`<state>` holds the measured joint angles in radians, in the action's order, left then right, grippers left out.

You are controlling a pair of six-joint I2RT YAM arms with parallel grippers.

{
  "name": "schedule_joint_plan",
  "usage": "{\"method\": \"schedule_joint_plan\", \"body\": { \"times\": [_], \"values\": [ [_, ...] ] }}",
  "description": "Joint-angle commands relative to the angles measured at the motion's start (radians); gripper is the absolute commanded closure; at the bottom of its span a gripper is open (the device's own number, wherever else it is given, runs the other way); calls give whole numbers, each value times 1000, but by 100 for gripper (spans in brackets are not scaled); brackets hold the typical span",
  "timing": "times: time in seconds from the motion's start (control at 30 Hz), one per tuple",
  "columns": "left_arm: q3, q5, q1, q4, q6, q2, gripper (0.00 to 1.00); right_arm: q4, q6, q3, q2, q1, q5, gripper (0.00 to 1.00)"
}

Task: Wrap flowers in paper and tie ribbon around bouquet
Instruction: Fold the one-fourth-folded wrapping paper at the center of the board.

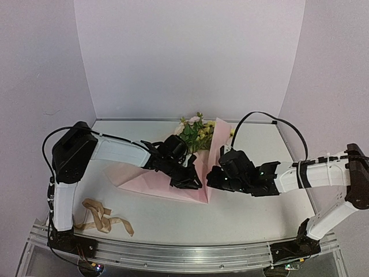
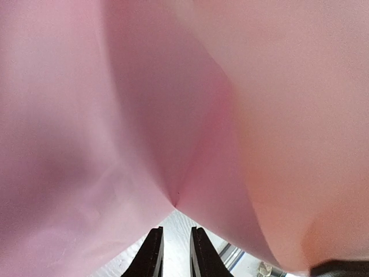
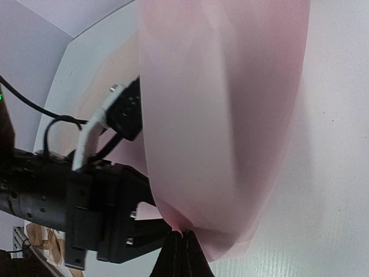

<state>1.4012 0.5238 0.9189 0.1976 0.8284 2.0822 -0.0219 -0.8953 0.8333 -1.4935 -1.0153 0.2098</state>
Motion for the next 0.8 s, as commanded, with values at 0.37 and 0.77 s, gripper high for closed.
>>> {"method": "schedule_joint_plan", "body": {
  "times": [0.37,0.77],
  "values": [
    [-518,26,-248,48,-89,-447,90,105,46,188,-144,-4,-73,100],
    [-506,-21,-255,-30,-82,-296,96,111,48,351,-323,-16,-180,100]
  ]
}}
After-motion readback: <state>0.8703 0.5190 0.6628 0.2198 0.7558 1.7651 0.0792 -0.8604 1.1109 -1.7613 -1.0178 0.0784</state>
